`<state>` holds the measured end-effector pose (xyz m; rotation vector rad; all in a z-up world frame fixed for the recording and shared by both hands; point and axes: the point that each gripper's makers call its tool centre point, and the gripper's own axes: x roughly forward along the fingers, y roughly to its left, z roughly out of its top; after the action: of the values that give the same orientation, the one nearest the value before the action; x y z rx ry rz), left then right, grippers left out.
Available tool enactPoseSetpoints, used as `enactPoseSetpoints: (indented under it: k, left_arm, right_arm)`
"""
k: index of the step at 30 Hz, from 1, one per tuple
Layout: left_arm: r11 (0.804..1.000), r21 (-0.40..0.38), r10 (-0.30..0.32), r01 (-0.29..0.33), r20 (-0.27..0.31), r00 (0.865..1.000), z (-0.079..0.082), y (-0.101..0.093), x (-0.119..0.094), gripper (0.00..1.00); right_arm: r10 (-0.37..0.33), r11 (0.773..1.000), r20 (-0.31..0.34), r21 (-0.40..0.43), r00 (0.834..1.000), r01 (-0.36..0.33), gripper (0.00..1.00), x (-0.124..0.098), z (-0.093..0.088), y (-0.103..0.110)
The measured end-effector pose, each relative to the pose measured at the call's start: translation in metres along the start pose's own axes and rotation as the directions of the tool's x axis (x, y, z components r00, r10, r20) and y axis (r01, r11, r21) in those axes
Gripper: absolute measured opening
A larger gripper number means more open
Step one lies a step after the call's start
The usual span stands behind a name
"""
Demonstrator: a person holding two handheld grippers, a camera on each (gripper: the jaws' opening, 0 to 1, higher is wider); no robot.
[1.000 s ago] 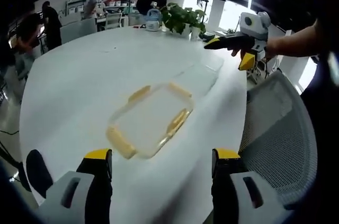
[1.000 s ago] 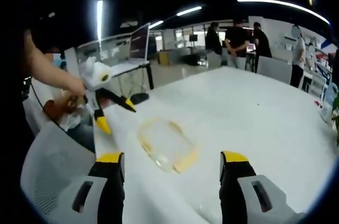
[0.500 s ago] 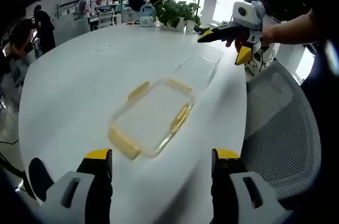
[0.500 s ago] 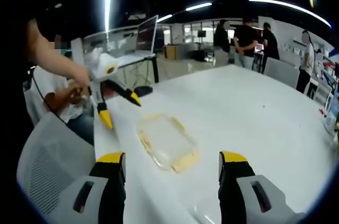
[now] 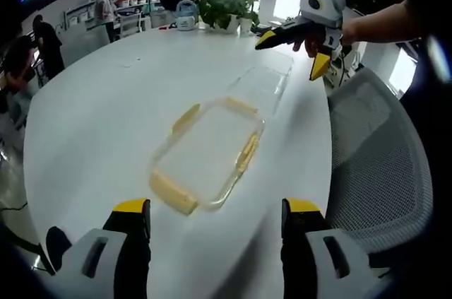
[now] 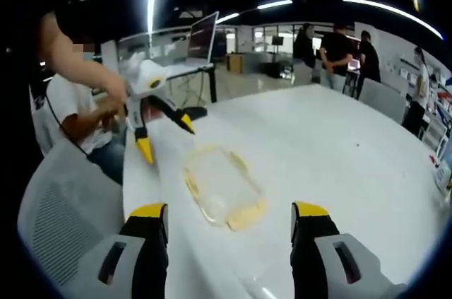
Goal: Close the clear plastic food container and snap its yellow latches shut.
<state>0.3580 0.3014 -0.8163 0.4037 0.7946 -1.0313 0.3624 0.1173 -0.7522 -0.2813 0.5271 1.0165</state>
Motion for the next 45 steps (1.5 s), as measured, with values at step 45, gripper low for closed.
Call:
enactPoseSetpoints:
  k: [45]
  left_arm:
    - [0.965,0.239,-0.057,0.107,-0.208,0.976,-0.013,0.033,0.024,0.71]
  right_arm:
    - [0.110,0.979,-0.198,-0.147,0.974,-0.140,0.61,0.045,-0.025,-0.012]
